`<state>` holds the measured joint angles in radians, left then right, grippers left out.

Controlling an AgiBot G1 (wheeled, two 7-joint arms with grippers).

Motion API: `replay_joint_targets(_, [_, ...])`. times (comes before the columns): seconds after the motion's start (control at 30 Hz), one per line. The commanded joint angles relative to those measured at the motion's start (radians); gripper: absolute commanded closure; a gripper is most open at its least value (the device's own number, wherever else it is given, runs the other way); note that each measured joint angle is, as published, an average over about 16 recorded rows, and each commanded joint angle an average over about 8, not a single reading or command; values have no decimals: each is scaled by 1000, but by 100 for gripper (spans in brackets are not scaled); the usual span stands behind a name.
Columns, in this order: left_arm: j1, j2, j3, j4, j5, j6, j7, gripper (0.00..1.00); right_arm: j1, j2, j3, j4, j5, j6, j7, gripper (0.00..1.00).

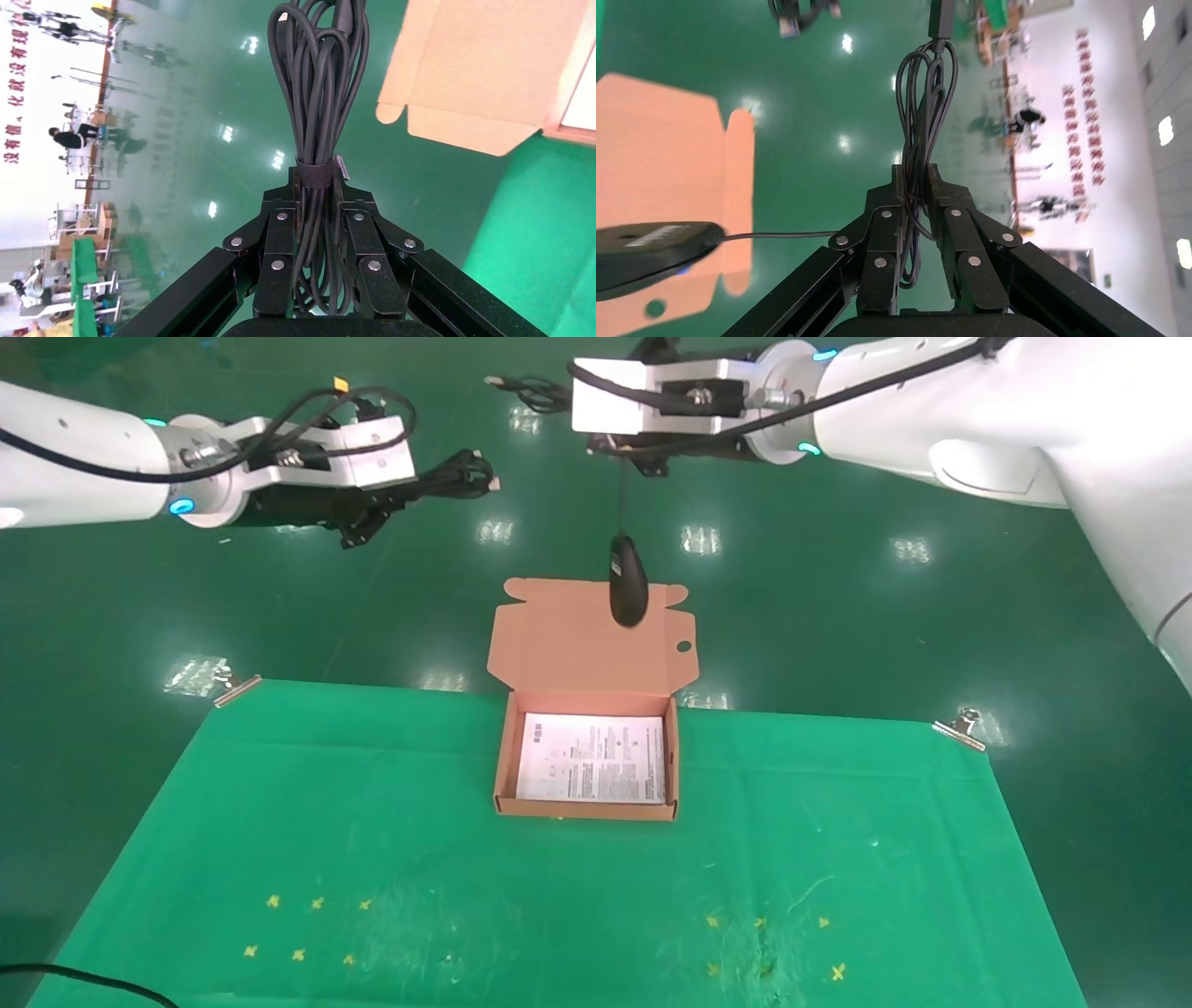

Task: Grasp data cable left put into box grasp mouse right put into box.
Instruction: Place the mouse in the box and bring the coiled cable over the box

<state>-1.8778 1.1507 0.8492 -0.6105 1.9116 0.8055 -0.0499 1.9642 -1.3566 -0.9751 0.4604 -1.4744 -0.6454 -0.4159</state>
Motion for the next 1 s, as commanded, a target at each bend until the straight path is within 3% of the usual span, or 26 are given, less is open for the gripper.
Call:
replay_joint_targets(0.03, [-2,-5,-3,-13,0,-5,-8,100,3,-3,9,-3,27,0,-33,100])
replay_joint_targets(0.4, [6,-25,30,-1,69,4,-42,100,-38,-1,-36,40,55,22,-7,100])
replay_joint_targets(0.73, [-3,-19,95,34,245,6,-192,100,-113,-6,-116,59,91,36,53,100])
replay_joint_targets(1.0, [4,-25,108,-8,291,20,-263,100,-174,-9,-181,95,137,40,103,100])
